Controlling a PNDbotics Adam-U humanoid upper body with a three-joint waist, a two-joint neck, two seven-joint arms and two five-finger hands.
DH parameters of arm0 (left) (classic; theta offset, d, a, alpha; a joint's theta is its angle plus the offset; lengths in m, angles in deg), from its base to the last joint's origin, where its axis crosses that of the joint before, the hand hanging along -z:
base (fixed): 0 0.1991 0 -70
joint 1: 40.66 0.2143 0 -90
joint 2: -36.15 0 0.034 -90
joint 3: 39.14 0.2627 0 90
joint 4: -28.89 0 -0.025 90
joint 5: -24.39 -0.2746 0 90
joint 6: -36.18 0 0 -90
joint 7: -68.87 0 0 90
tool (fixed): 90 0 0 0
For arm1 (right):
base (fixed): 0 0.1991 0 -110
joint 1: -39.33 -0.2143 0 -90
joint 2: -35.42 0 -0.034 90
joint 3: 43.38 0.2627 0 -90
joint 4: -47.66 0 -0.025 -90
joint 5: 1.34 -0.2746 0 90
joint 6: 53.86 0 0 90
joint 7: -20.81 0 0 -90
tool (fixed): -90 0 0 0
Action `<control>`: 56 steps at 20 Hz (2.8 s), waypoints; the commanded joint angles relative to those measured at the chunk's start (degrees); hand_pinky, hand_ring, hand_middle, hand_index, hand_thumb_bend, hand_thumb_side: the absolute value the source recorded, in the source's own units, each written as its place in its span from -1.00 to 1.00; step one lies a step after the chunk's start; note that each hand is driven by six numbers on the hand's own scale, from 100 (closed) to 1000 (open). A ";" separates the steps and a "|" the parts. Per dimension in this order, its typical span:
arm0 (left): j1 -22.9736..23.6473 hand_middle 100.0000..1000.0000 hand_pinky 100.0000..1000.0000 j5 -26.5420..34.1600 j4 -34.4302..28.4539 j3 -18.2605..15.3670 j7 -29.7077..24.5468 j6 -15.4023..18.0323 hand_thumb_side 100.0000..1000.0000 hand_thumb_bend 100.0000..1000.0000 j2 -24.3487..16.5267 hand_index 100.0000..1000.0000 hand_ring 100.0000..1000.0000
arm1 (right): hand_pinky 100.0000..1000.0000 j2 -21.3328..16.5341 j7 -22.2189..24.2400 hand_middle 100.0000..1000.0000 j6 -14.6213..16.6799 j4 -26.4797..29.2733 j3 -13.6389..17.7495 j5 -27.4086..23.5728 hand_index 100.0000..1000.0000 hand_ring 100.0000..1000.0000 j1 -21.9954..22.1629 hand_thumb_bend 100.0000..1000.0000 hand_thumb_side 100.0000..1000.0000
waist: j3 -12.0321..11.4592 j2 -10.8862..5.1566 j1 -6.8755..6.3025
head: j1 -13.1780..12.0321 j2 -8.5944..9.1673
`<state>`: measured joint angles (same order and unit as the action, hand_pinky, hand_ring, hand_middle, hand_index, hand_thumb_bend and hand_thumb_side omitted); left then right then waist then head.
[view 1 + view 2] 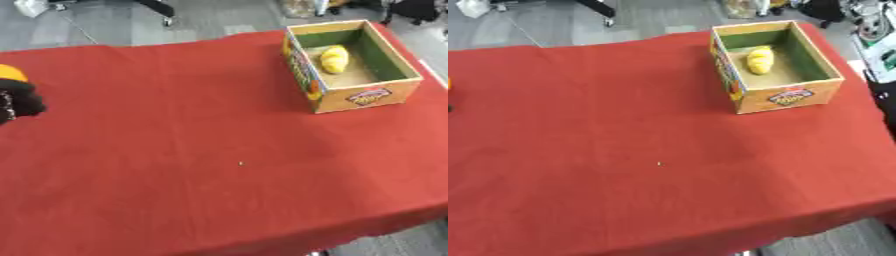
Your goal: Pick up the objects with one hand, pass them to the other hand, and then place them into the box on the other side of the table.
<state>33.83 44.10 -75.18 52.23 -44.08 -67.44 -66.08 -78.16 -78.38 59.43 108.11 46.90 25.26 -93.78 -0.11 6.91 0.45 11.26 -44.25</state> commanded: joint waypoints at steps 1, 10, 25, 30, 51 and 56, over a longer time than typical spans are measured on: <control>0.22 0.20 0.73 0.29 -2.00 -1.99 1.11 0.13 0.36 0.05 0.22 0.46 0.40 | 0.49 -1.84 -0.47 -0.09 0.86 -10.36 1.50 4.21 -0.25 0.20 -3.07 -1.00 -0.68 | -0.22 -0.15 -0.04 | 1.15 0.13; 0.76 0.20 0.73 0.19 -3.44 -2.56 1.22 -0.25 0.36 0.05 2.32 0.46 0.40 | 0.53 2.31 -3.12 0.12 5.04 -25.30 1.61 21.45 0.51 0.35 -7.01 -1.00 -0.78 | -1.61 0.42 -0.20 | 2.64 0.13; -0.25 0.20 0.73 -0.42 -2.29 -3.20 1.73 -0.21 0.34 0.02 1.62 0.46 0.40 | 0.59 3.08 -1.63 0.31 9.96 -13.11 0.53 24.53 0.94 0.47 -6.31 -1.00 -0.80 | -1.75 0.22 -0.13 | 1.51 0.13; -3.47 0.21 0.71 -7.35 3.01 -4.96 6.21 1.60 0.30 -0.01 -2.35 0.47 0.41 | 0.59 4.45 1.39 0.31 10.75 8.30 -2.15 13.20 0.91 0.46 -1.61 -1.00 -1.00 | -0.97 0.17 -0.37 | -2.85 0.13; -28.12 0.32 0.61 -48.98 54.09 -4.33 37.10 -0.01 -0.10 0.05 -6.06 0.61 0.46 | 0.62 26.58 19.60 0.25 8.83 48.70 -6.12 -0.58 0.78 0.45 13.67 -1.00 -0.90 | 5.92 1.77 1.15 | -22.67 0.13; -29.86 0.30 0.59 -52.38 59.86 -4.94 38.16 0.18 -0.30 -0.08 -5.31 0.60 0.45 | 0.62 28.11 21.43 0.24 9.22 49.53 -6.75 -2.36 0.76 0.44 14.05 -1.00 -0.65 | 7.35 2.88 1.65 | -23.22 0.13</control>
<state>5.29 -7.35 -15.86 48.00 -6.39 -67.38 -70.18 -49.89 -57.44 68.52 156.13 40.08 23.57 -79.30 7.32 9.85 1.52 -11.66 -44.25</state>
